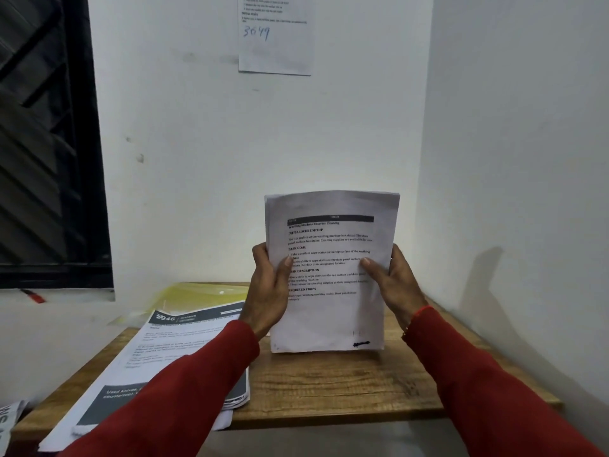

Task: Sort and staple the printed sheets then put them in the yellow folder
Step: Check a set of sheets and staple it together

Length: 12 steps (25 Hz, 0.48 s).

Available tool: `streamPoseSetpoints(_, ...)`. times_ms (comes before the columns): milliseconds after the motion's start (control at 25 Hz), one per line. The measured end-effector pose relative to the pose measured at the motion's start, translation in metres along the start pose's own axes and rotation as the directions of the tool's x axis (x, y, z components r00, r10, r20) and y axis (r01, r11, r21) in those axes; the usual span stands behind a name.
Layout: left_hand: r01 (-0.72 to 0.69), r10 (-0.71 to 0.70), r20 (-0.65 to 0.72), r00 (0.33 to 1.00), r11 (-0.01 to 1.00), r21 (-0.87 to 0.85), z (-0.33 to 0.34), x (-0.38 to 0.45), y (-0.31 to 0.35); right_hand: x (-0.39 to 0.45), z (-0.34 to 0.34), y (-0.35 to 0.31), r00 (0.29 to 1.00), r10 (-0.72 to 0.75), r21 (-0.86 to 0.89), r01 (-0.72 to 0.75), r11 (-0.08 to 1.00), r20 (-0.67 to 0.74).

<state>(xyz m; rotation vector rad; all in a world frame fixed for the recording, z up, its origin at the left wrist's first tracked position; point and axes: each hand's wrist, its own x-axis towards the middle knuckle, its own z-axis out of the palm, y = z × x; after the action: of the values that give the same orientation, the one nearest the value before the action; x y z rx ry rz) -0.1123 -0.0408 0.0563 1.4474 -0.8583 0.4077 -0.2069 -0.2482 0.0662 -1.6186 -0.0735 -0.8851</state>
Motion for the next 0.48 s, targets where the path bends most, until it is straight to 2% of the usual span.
streamPoseSetpoints(120,0.022,-0.022,0.021,1.000,0.999,0.024,0.002,-0.011,-0.007,-0.011,0.000,0.010,0.999,0.046,-0.030,-0.046,0.999,0.014)
streamPoseSetpoints(280,0.006,-0.006,0.007,1.000,1.000,0.014,0.002,-0.007,-0.001,-0.007,-0.004,-0.002,1.000,0.022,-0.021,-0.022,1.000,0.001)
streamPoseSetpoints(480,0.082,-0.082,0.028,0.996,0.997,0.003,0.004,-0.018,-0.014,-0.022,-0.005,0.020,0.996,0.093,0.016,-0.093,0.996,0.007)
